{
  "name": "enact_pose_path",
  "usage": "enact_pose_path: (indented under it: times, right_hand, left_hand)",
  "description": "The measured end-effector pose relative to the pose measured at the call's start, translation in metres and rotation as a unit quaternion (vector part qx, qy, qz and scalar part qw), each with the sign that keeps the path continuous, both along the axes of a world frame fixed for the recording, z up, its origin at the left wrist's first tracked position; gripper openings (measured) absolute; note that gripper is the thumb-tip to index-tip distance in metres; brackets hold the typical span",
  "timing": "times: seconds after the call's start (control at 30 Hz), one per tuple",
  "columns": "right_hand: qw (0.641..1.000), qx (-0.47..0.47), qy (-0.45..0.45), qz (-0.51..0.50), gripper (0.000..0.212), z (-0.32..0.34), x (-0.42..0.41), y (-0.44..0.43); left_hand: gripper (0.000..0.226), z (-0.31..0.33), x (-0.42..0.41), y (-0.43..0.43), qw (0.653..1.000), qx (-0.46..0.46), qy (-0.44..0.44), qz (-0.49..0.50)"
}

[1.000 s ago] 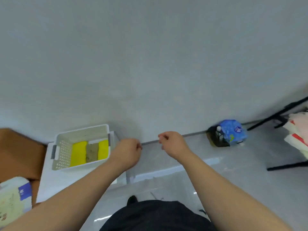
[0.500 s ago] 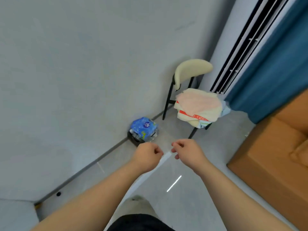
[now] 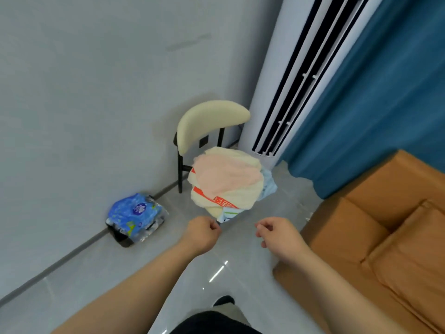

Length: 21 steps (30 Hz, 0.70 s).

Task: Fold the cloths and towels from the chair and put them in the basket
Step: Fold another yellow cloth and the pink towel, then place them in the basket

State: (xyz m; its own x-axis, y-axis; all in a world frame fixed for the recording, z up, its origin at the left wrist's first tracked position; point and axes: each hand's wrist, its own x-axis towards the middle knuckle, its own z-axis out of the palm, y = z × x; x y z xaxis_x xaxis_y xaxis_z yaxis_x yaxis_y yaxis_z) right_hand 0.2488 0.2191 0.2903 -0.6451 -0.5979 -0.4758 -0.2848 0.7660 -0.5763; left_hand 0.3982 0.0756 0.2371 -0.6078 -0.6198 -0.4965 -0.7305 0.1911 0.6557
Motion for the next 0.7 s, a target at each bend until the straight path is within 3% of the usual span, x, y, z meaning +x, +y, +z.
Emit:
enact_pose_path:
  times: [0.27,0.53,0.7]
  right_hand:
    - [0.998,0.011,0.036,0.056,0.014,0.006,-0.170,-0.042]
    - [0.966,0.083,0.015,0.244,0.031,-0.064,-0.299,-0.134]
    - [0.934,0.144,0.005,0.327,0.031,-0.127,-0.374,-0.193]
  left_hand:
    - [0.019,-0.008,-0.147,-0.028,0.998,0.022,0.014,0.050]
    - [0.016,-0.042,-0.235,-0.054,0.977,0.035,0.017,0.211]
    - [0.012,-0.069,-0.284,-0.046,0.933,0.055,-0.011,0.357]
